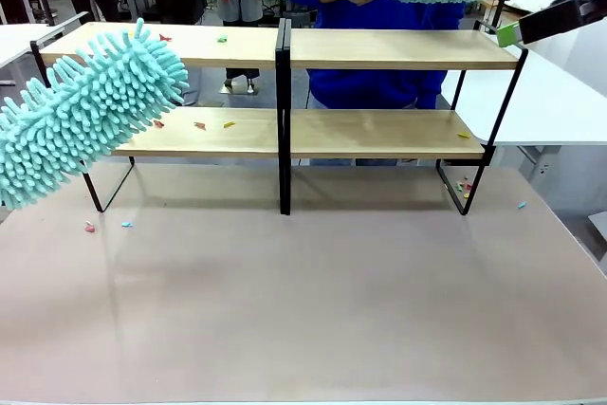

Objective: Clean the shelves.
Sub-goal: Clean another randomly selected level of the Shelf with the Duster.

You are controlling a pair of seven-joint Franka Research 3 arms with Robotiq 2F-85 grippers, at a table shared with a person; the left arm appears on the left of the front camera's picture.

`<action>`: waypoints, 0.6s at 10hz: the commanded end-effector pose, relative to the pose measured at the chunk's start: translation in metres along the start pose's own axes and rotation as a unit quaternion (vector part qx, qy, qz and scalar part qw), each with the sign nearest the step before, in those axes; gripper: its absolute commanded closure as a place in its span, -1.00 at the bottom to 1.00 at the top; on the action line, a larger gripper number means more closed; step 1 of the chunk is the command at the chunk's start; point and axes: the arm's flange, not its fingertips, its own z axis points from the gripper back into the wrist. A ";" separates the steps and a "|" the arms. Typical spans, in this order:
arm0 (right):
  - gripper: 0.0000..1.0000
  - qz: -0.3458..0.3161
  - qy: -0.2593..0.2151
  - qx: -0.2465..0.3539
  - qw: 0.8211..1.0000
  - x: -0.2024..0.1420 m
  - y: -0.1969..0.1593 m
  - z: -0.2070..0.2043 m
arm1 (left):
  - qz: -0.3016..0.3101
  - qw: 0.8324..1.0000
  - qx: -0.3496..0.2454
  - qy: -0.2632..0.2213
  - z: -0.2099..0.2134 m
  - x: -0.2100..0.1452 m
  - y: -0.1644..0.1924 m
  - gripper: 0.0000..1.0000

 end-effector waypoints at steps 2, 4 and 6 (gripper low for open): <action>-1.00 -0.004 -0.001 0.003 1.000 0.000 0.000 0.000 | -0.001 1.000 -0.005 -0.014 0.001 0.003 -0.001 1.00; -1.00 -0.004 -0.001 0.003 1.000 0.000 0.000 0.000 | -0.028 0.997 0.012 0.068 -0.008 0.022 -0.017 0.75; -1.00 -0.004 -0.001 0.003 1.000 0.000 0.000 0.000 | 0.001 0.985 0.025 0.169 -0.027 0.053 -0.044 0.75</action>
